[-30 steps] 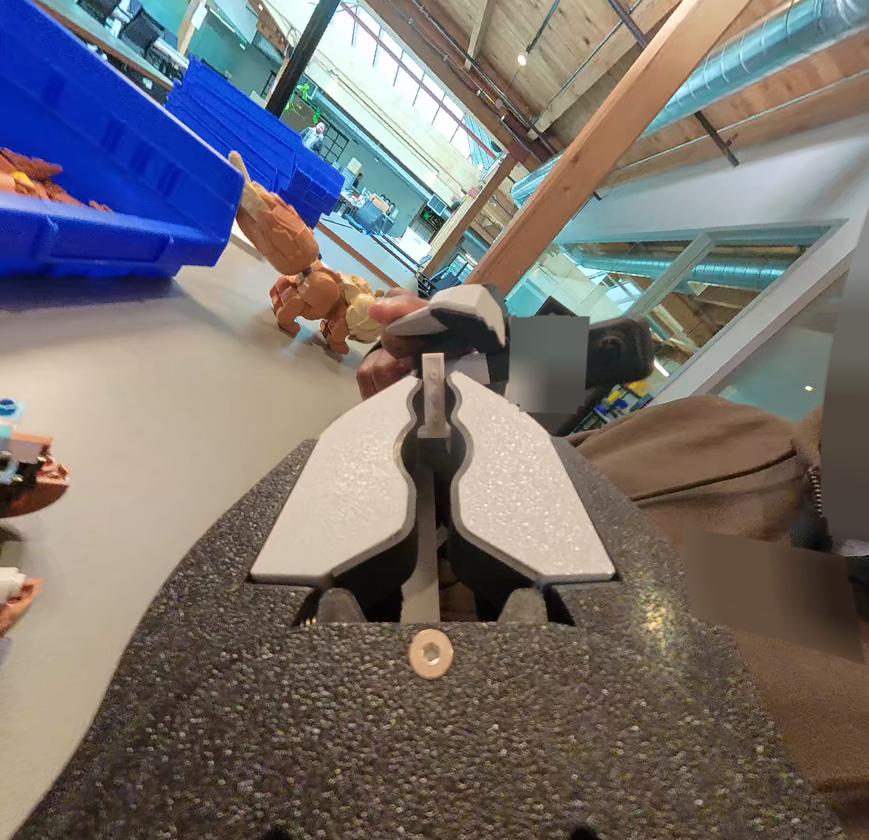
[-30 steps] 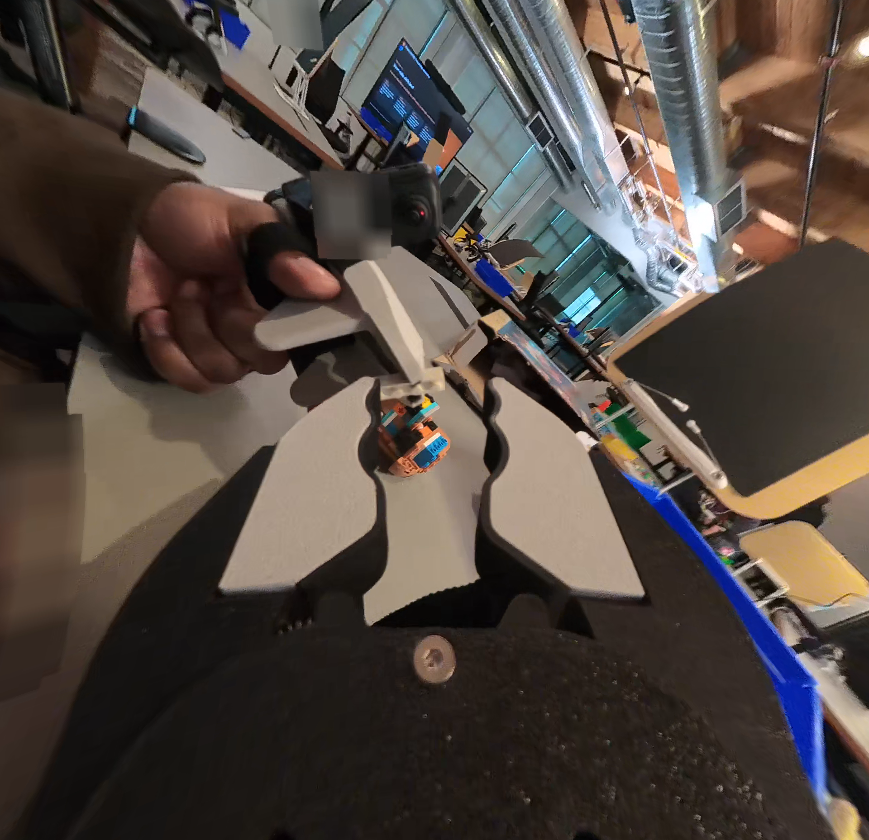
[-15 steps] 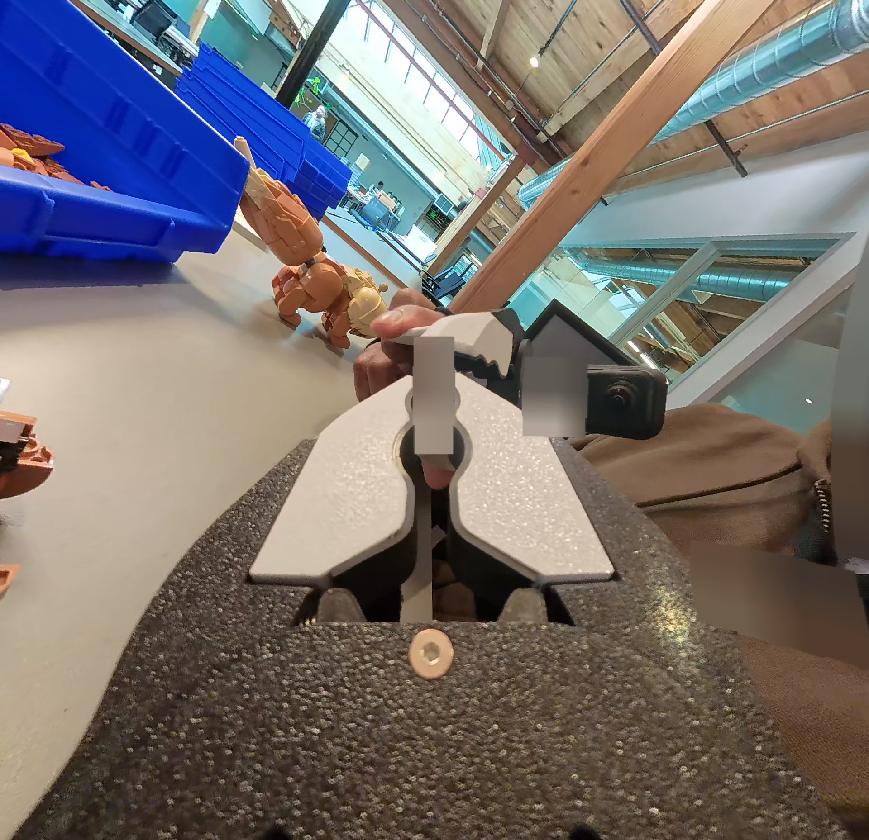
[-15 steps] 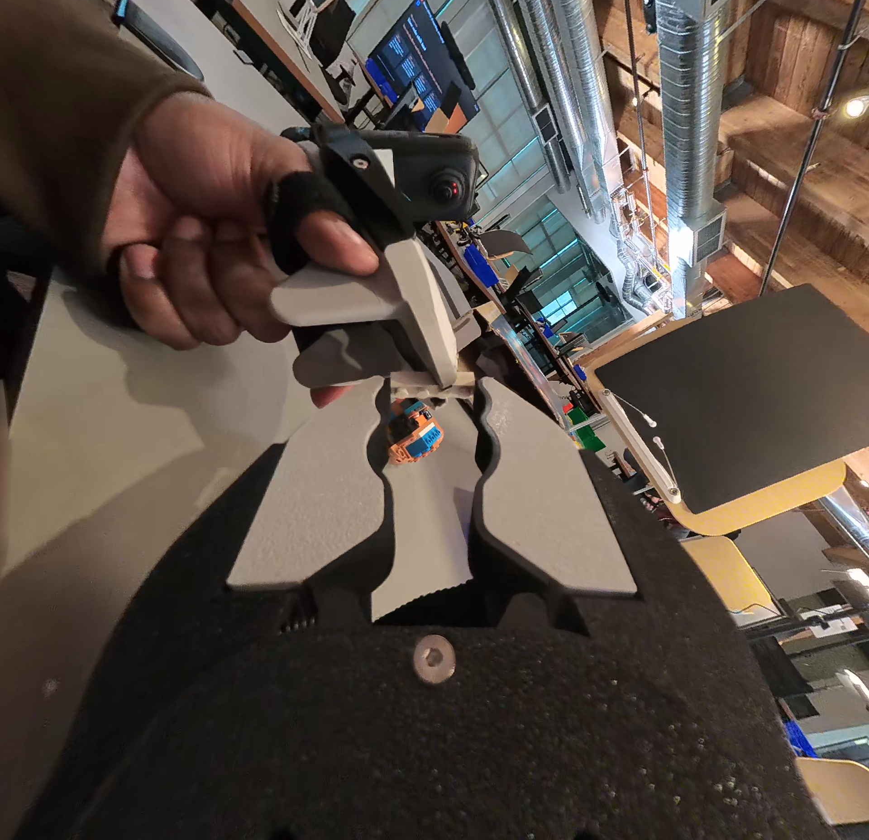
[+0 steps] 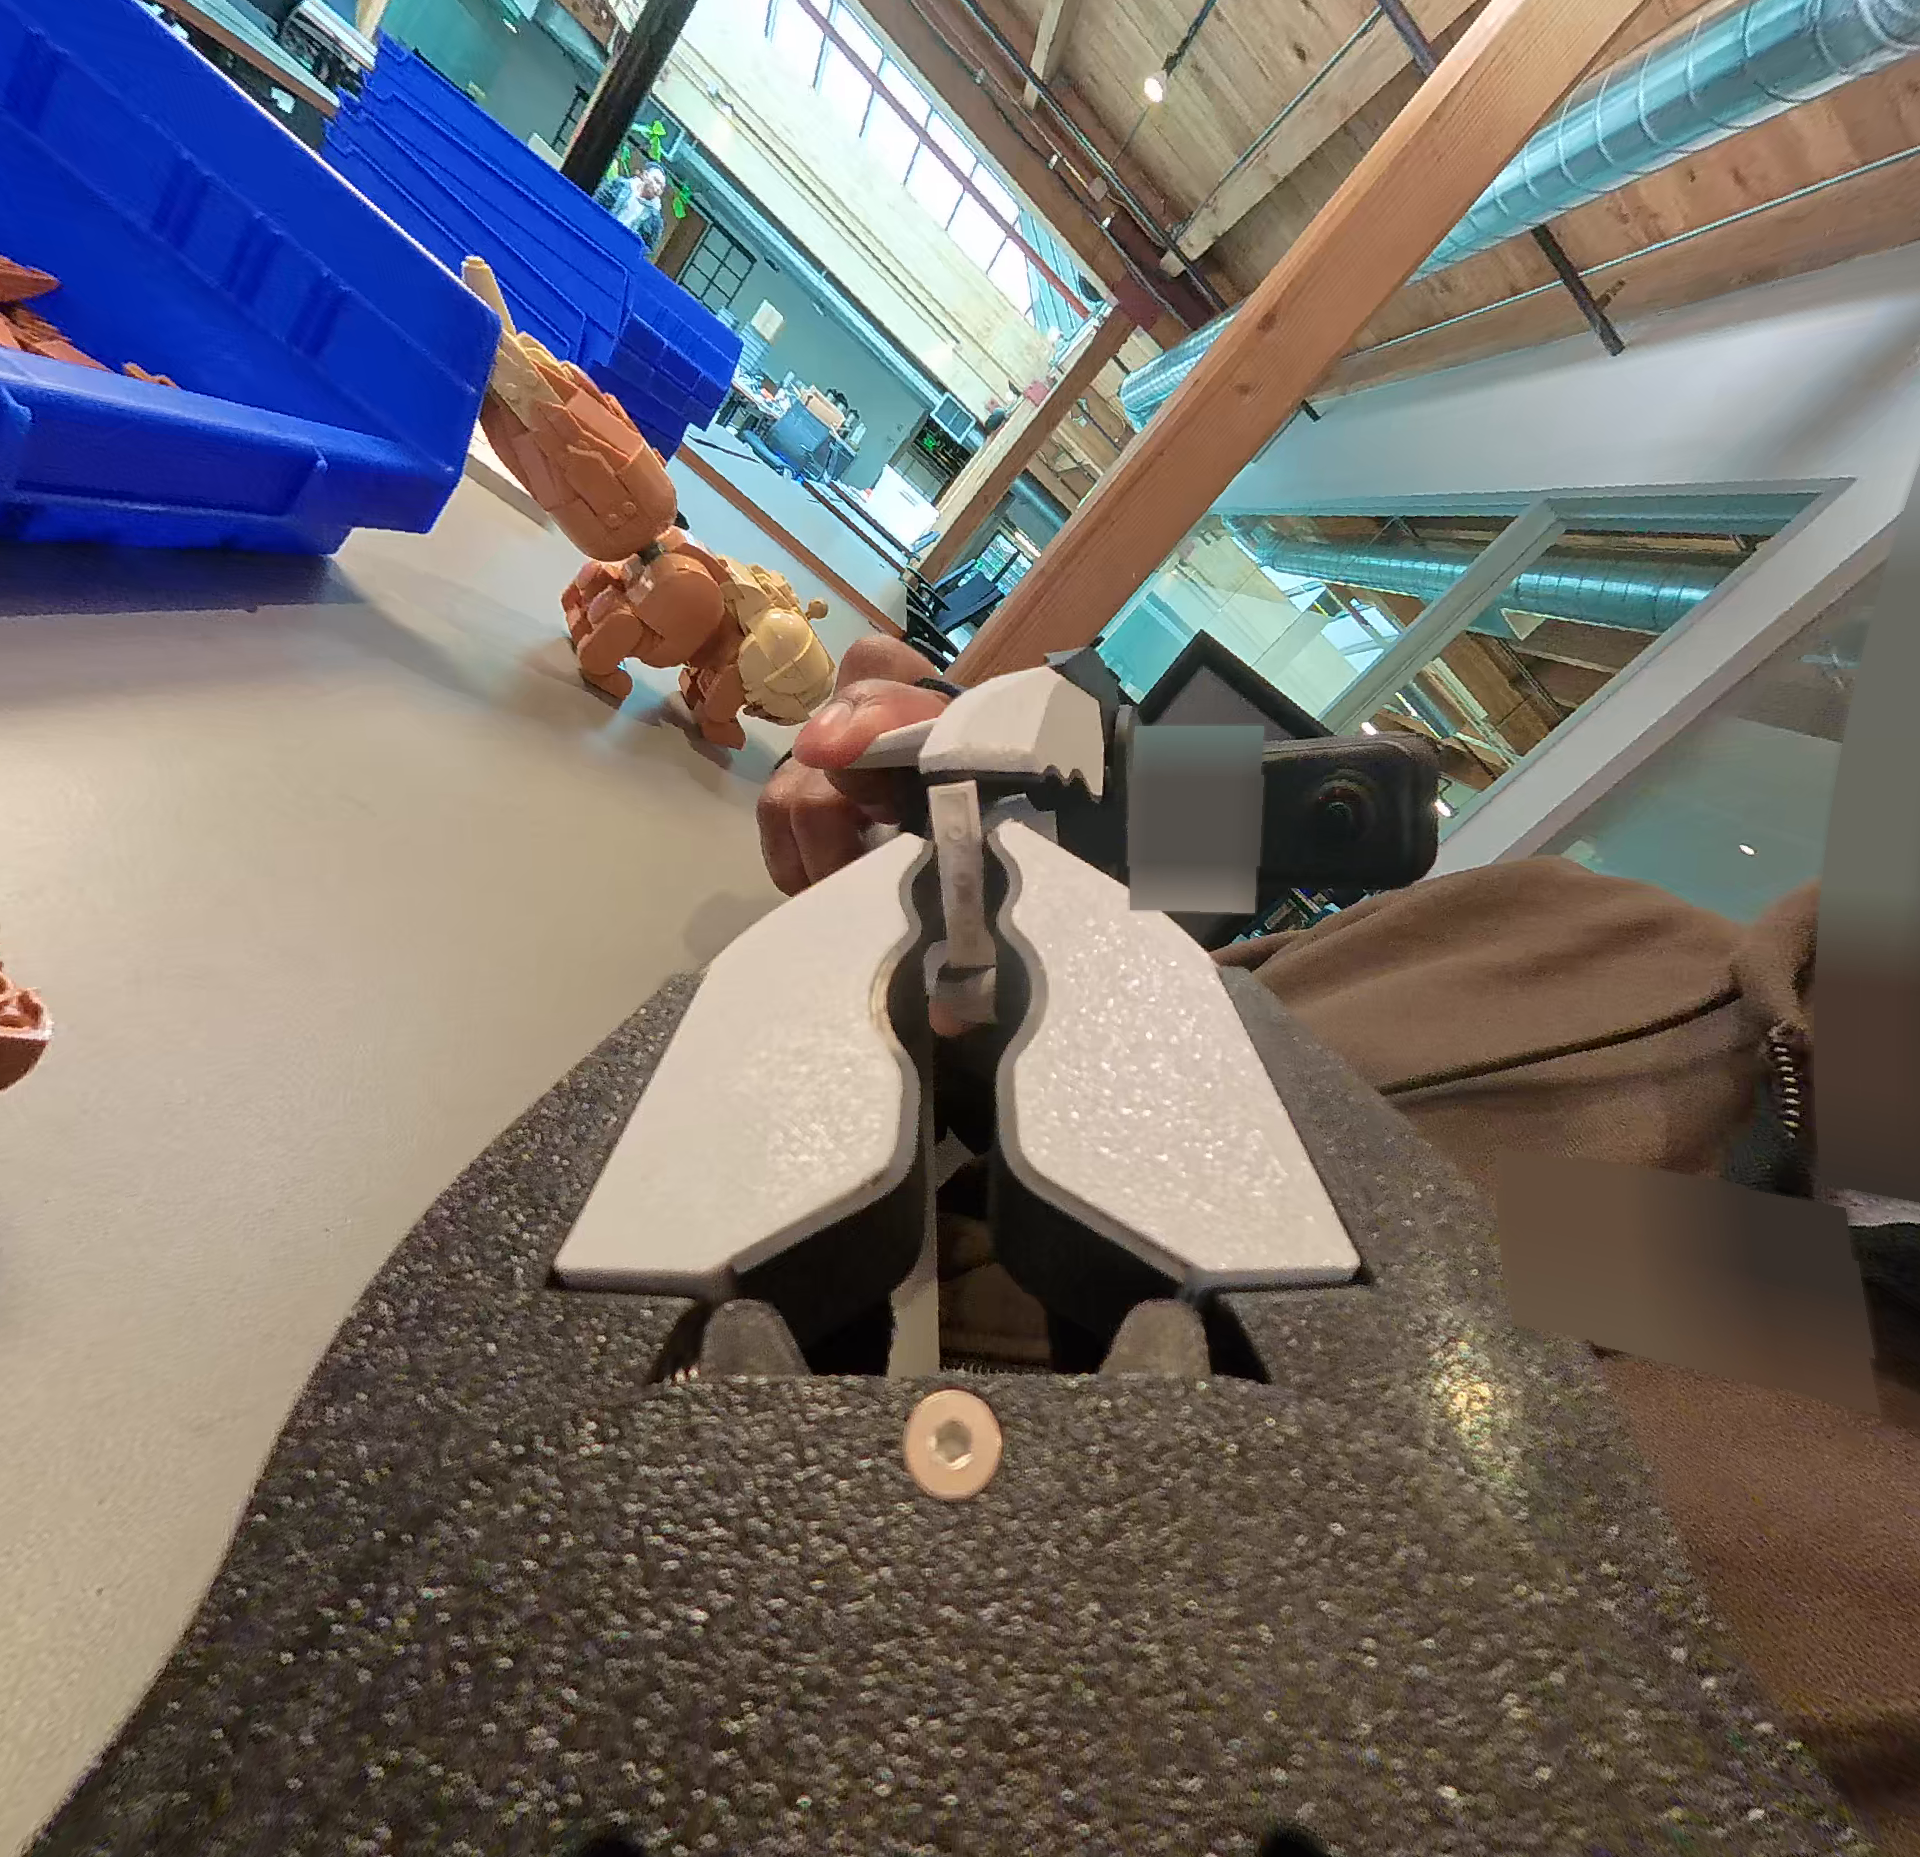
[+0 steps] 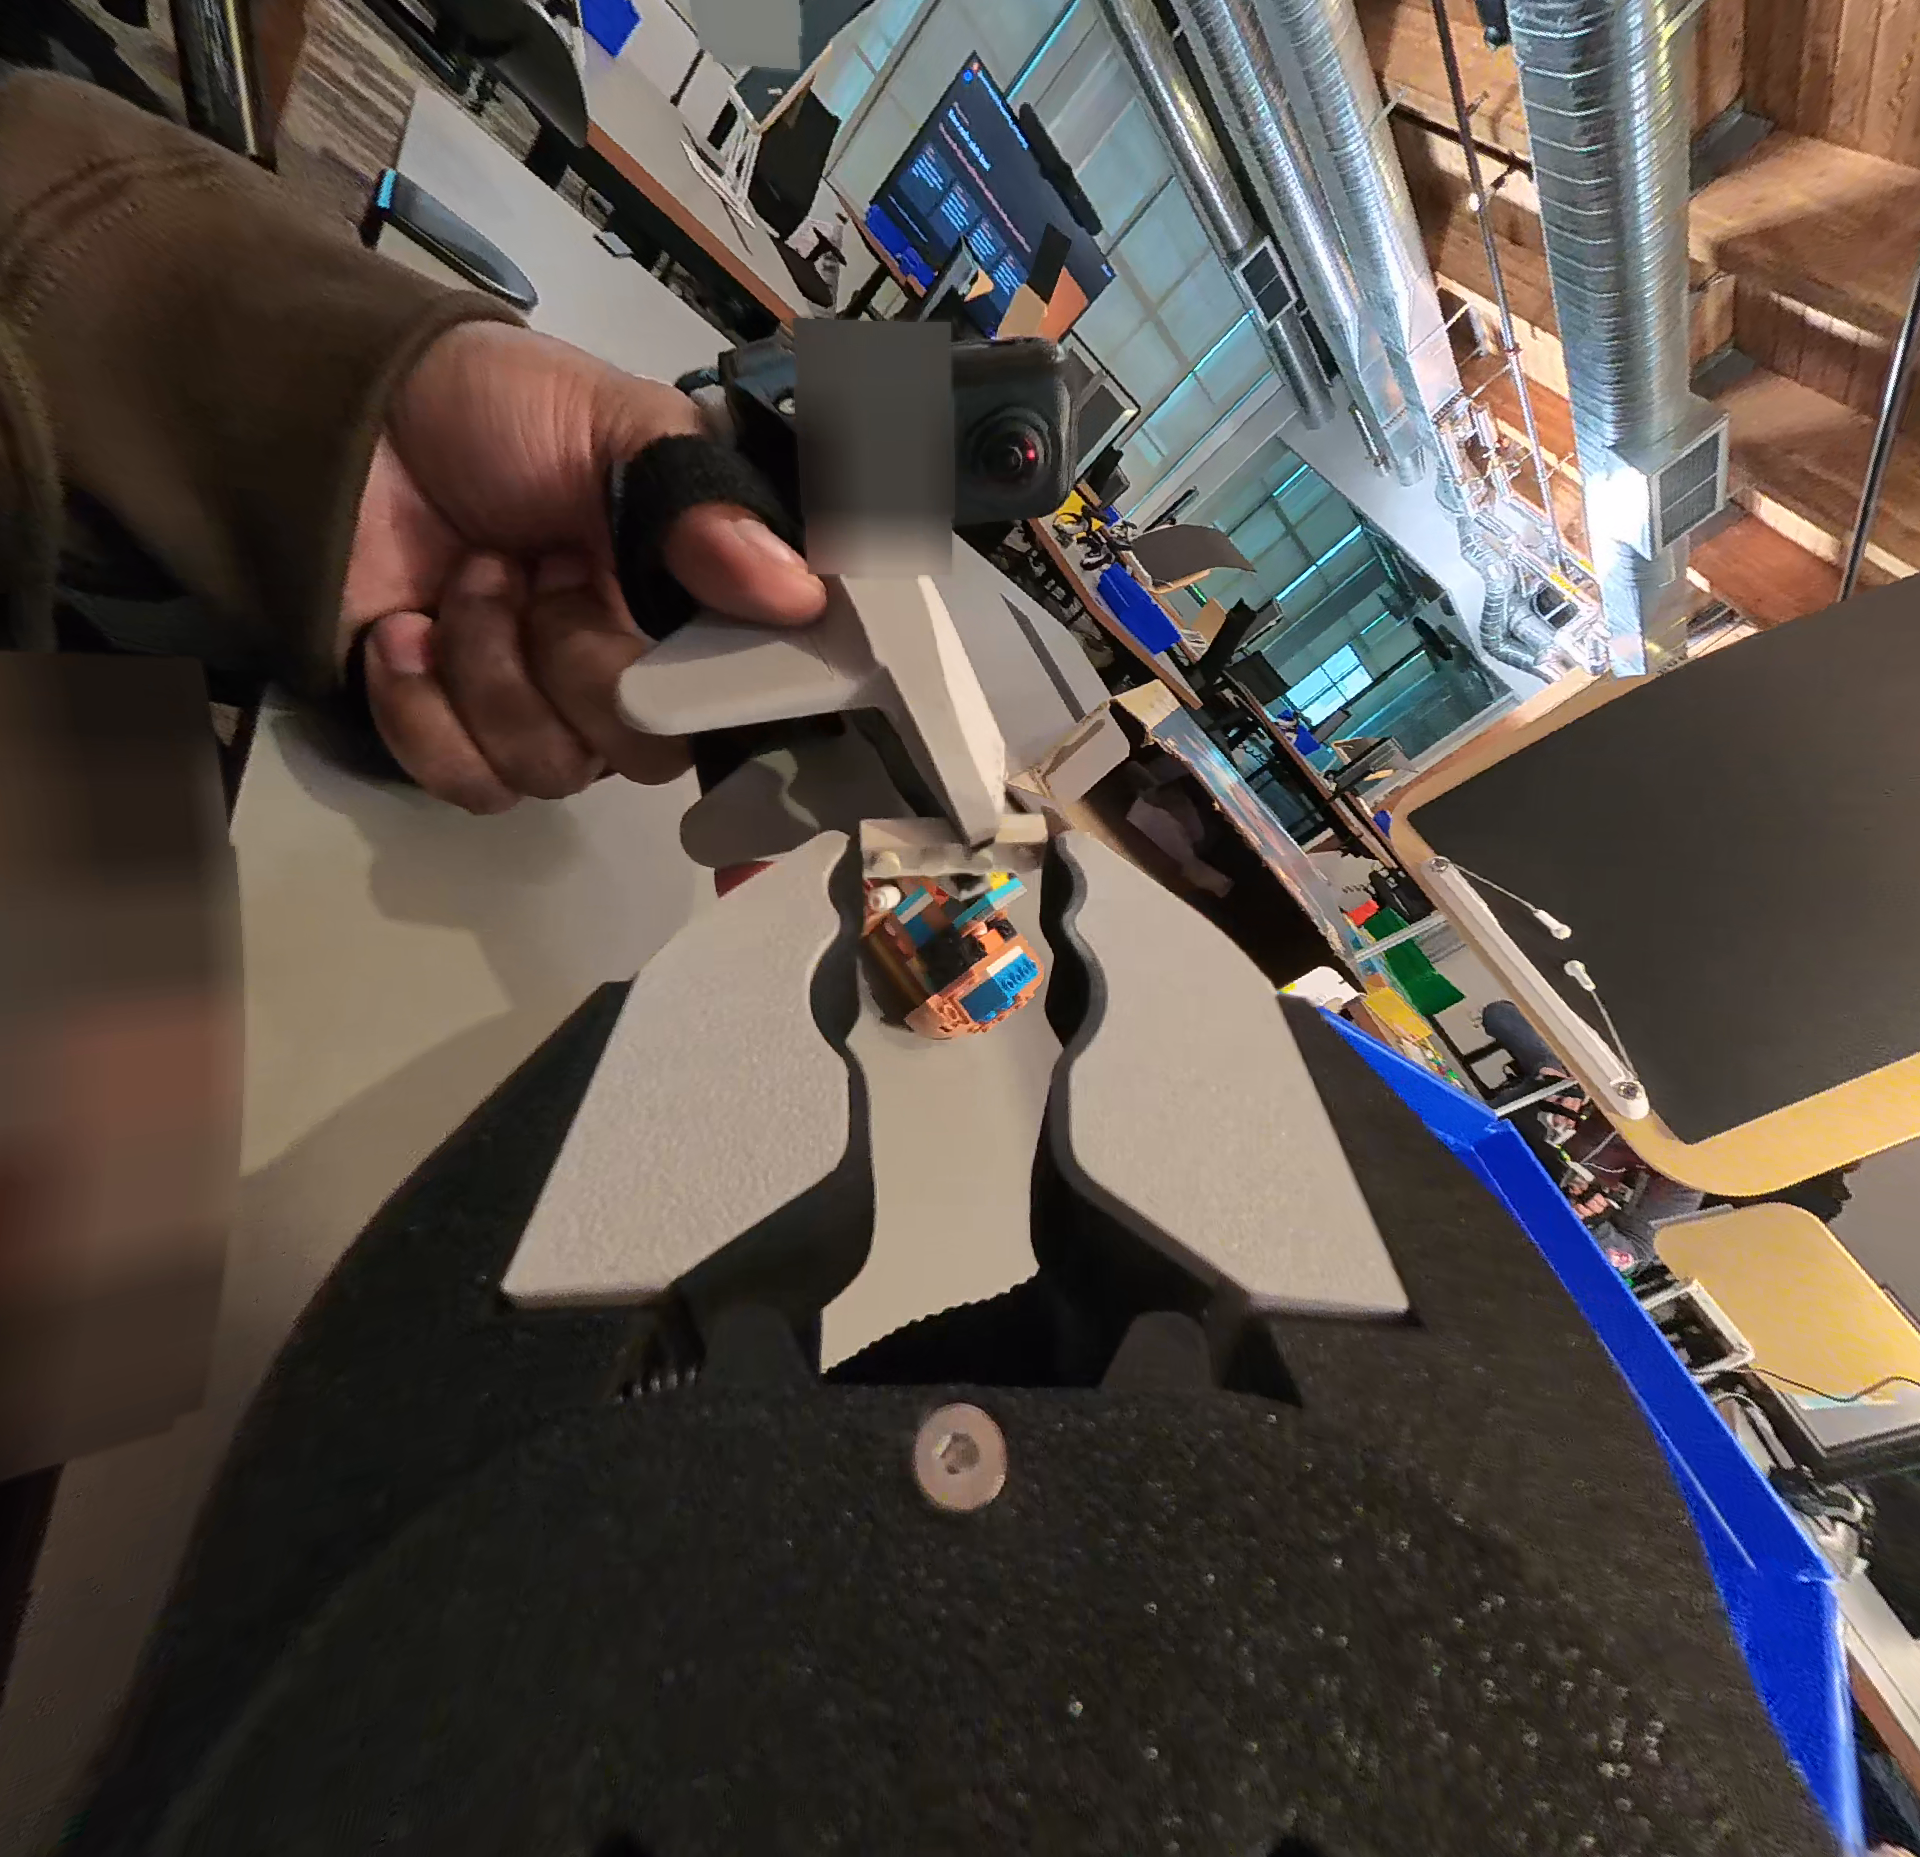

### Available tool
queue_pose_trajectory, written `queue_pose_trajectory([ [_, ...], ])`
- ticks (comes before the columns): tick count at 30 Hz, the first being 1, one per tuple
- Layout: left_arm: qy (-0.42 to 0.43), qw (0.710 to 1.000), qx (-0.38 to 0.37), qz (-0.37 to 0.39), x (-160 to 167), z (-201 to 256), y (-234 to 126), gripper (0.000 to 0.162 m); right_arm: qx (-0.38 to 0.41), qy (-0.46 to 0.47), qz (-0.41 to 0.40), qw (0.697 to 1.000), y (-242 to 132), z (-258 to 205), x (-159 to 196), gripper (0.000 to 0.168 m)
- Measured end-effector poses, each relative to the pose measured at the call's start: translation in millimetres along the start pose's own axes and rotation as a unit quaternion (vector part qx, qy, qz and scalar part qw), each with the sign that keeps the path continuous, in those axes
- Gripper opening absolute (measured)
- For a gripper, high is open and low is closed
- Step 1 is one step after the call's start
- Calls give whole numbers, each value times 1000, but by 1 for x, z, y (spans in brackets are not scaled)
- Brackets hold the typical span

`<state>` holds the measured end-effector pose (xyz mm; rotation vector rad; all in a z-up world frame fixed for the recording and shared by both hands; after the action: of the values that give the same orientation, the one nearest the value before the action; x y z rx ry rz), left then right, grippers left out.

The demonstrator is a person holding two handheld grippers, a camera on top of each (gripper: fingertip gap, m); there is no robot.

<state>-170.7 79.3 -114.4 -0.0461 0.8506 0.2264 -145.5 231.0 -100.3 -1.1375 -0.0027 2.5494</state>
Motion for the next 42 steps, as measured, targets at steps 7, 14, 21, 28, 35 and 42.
queue_pose_trajectory([
  [7, -6, 1000, 10, -18, 1, 0, 1, 8, -12, 8, 8, 1000, -3, -2, 1, 32],
  [14, -8, 999, 13, -28, 2, 0, 1, 8, -18, 11, 11, 1000, -5, -3, 1, 32],
  [21, -9, 999, 19, -39, 2, 0, 1, 7, -25, 13, 14, 1000, -7, -4, 1, 32],
  [28, -10, 999, 21, -47, 3, 1, 2, 7, -30, 12, 15, 999, -9, -5, 2, 32],
  [35, -6, 998, 23, -56, 4, 2, 1, 8, -39, 14, 18, 999, -9, -7, 2, 32],
  [42, -6, 998, 25, -59, 4, 2, 0, 7, -42, 17, 21, 999, -9, -7, 2, 32],
])
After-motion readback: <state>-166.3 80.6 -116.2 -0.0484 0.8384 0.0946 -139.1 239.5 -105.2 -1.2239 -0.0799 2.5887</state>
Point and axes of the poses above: each gripper's, where its closed fingertips meet, y out along the fingers, x out of its underside, z = x × y across the jaws, the point moved 9 cm from there along -y, back along the fingers, and after that the axes turned 8 degrees about -x, right-handed, at the moved point
